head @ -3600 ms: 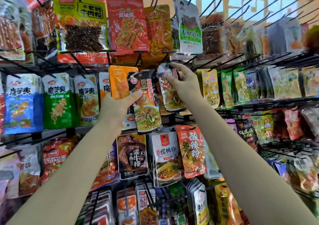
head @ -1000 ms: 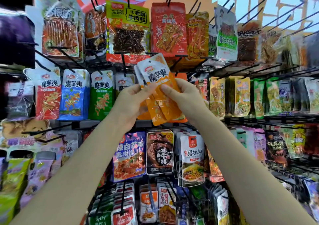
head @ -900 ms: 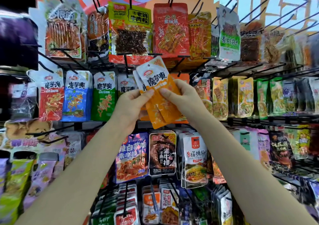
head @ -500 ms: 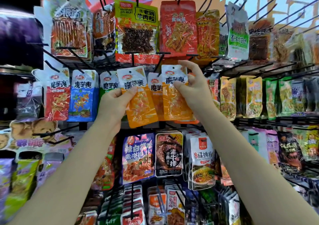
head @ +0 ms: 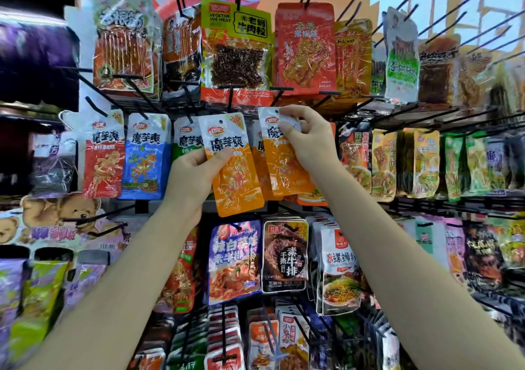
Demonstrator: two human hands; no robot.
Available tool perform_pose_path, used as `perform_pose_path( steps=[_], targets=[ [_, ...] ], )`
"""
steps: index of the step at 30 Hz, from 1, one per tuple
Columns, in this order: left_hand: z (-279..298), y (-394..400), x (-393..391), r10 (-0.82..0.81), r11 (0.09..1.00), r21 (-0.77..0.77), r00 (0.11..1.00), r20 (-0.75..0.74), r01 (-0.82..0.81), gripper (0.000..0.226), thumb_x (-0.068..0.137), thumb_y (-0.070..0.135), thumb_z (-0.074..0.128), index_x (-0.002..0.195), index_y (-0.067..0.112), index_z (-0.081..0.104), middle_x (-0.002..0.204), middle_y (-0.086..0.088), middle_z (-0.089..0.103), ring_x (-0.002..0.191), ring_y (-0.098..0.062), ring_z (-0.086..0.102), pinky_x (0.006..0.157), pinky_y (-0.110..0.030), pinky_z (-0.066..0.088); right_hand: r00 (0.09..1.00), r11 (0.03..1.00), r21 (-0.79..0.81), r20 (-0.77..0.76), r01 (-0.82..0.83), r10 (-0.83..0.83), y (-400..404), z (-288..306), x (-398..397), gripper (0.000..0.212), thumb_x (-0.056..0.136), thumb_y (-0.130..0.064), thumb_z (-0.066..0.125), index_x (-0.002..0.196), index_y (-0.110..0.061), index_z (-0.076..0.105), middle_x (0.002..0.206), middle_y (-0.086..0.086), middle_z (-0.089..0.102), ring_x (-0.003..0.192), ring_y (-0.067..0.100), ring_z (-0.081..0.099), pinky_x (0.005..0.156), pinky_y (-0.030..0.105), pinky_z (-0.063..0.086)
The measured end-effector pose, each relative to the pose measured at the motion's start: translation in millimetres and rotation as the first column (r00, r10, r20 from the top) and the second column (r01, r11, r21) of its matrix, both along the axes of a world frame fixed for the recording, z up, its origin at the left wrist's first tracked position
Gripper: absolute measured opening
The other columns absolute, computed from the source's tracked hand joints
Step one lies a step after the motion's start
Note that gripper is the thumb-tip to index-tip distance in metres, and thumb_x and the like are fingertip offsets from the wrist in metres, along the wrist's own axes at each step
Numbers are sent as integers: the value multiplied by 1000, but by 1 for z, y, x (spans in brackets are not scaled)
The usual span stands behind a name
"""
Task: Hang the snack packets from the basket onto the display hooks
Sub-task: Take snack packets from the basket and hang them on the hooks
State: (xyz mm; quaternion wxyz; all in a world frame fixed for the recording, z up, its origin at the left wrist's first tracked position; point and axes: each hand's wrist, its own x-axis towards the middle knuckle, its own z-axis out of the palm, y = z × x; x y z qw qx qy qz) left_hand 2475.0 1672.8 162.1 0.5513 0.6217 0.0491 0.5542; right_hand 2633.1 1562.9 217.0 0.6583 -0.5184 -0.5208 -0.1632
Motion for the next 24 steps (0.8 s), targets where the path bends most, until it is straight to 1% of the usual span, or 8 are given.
perform_pose_path(
  steps=[3, 5, 10, 13, 17, 20, 22, 24],
  targets=[
    [0, 0, -1, -19, 1000, -2, 1000, -3, 19, 7, 93, 22, 70, 90, 16, 70, 75, 3, 76, 66, -10, 72, 57, -26, 57, 1000, 1000, -15, 19, 3, -3, -1, -1, 0, 23, 99, -13, 62, 119, -22, 69, 85, -20, 58, 77, -3, 47, 69, 17, 39],
    [0, -1, -1, -37, 999, -1, 999, -4, 37, 7, 93, 21, 70, 92, 15, 70, 77, 2, 77, 68, -11, 73, 57, -26, 57, 999, 999, -28, 46, 29, -28, -4, -3, -1, 26, 100, -13, 60, 124, -20, 68, 93, -17, 63, 77, -5, 46, 71, 15, 39],
    [1, -1, 0, -71, 997, 2, 997, -3, 71, 8, 93, 20, 70, 92, 13, 71, 78, 1, 77, 69, -13, 73, 59, -27, 59, 993, 996, -36, 87, 84, -80, -8, -6, -2, 33, 102, -13, 56, 133, -21, 64, 134, -6, 61, 130, 12, 50, 103, 25, 43],
    [1, -1, 1, -74, 997, 5, 997, -3, 74, 7, 93, 20, 70, 92, 13, 71, 79, 0, 77, 70, -13, 73, 59, -28, 58, 988, 993, -49, 112, 110, -104, -7, -4, -5, 34, 103, -13, 55, 135, -21, 63, 145, -1, 56, 140, 18, 43, 111, 35, 41],
    [0, -1, 0, -85, 996, 2, 996, 0, 85, 6, 93, 20, 70, 93, 14, 71, 81, 0, 78, 71, -13, 74, 61, -29, 61, 983, 988, -50, 121, 143, -136, -7, -6, -5, 36, 103, -14, 55, 137, -22, 61, 152, 2, 50, 146, 15, 36, 108, 25, 35],
    [-1, 0, 0, -84, 996, -5, 996, -2, 84, 6, 93, 21, 70, 91, 16, 71, 81, 0, 78, 72, -13, 74, 65, -31, 62, 984, 989, -35, 108, 143, -139, -4, -6, -4, 36, 103, -14, 55, 138, -23, 61, 153, 2, 48, 134, 15, 49, 92, 17, 46],
    [-1, 0, 0, -83, 997, -8, 997, -1, 83, 6, 93, 21, 70, 91, 16, 71, 82, 0, 78, 73, -14, 74, 68, -33, 62, 981, 986, -34, 113, 162, -158, -1, -5, -4, 37, 103, -14, 55, 138, -23, 60, 152, 4, 49, 96, 4, 56, 70, 14, 44],
    [-2, 1, 0, -89, 996, -11, 996, -1, 89, 6, 92, 22, 70, 92, 15, 71, 84, -1, 78, 74, -15, 74, 70, -35, 62, 973, 978, -46, 122, 202, -195, 4, -5, -2, 36, 103, -15, 56, 138, -22, 61, 151, 3, 50, 87, 0, 52, 71, 15, 42]
  ],
)
